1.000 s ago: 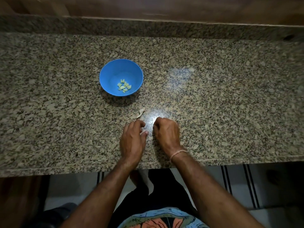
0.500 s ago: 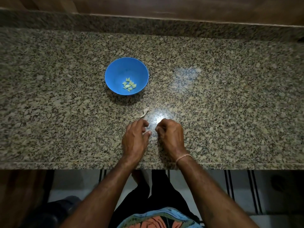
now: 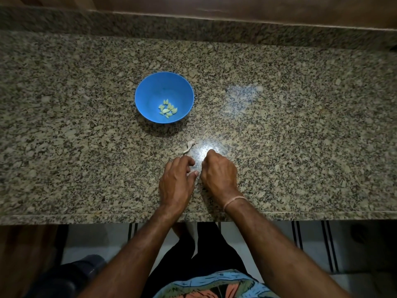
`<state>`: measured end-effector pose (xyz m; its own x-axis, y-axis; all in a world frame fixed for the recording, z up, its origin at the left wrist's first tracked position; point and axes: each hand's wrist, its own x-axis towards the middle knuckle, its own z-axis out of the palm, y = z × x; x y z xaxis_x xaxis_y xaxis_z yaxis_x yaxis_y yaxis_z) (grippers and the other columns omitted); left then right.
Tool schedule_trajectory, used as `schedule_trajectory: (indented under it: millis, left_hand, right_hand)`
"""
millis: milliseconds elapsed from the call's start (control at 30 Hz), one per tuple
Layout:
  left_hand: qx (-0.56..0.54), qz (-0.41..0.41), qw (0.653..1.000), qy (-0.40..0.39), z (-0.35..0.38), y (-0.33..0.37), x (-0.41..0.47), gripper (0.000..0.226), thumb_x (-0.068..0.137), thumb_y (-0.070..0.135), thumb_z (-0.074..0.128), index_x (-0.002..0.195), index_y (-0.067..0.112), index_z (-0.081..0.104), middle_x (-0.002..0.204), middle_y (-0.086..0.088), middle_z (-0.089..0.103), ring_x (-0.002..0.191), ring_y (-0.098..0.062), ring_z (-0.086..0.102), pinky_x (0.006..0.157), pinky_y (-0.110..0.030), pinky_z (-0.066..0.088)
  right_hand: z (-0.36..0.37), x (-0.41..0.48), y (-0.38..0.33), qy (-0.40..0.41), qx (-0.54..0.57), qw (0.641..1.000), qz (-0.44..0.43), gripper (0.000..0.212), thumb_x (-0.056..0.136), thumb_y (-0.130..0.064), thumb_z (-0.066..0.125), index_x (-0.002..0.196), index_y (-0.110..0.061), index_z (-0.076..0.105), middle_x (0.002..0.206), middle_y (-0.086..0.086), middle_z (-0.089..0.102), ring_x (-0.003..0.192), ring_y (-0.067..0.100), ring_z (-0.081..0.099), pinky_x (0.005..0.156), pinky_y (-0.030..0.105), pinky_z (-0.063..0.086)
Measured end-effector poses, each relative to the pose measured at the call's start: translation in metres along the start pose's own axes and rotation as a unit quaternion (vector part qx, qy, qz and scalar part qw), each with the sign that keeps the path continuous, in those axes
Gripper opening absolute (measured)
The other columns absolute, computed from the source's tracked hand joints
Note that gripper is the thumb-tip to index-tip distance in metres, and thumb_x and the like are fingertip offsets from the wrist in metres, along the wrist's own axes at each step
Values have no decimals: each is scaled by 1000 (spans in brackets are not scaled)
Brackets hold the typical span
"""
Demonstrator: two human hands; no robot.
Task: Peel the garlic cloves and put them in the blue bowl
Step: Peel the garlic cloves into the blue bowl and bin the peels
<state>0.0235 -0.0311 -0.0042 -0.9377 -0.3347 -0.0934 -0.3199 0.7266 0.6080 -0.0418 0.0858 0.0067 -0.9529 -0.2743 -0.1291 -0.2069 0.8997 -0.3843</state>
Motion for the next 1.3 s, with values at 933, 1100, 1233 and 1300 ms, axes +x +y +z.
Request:
schedule_trajectory:
  millis: [933,1100,1233,1300]
  left_hand:
    - [-409,-223,853,-237,-24,26,-2,27,113,34,38,98,20,56,70,9,48,52,-1,40,46,-19,30]
    - [-176,-50,971,-152,-19,22,-3,25,113,33,35,109,15,53,88,2,56,75,-8,49,64,-32,42]
    - [-248,-111,945,-181,-23,31,-1,21,114,31,36,102,29,52,85,18,57,75,5,55,63,-16,42]
    - [-364,-202,877,-241,-25,33,2,25,114,32,35,102,26,56,75,17,57,61,1,52,51,-14,37]
  right_hand:
    - [-3,-25,10,66,200,976,-58,37,104,-27,63,73,-23,43,57,-14,35,52,-3,30,51,13,31]
    - [-14,-16,7,-155,493,840,165,37,106,-35,60,72,-20,59,62,-6,51,55,8,43,56,22,38]
    - [-11,-20,6,-168,509,821,195,34,107,-34,57,78,-18,58,66,-5,52,58,7,45,57,22,40]
    - [-7,-25,7,-70,386,916,87,34,108,-30,57,76,-22,54,66,-9,51,57,0,43,55,12,37]
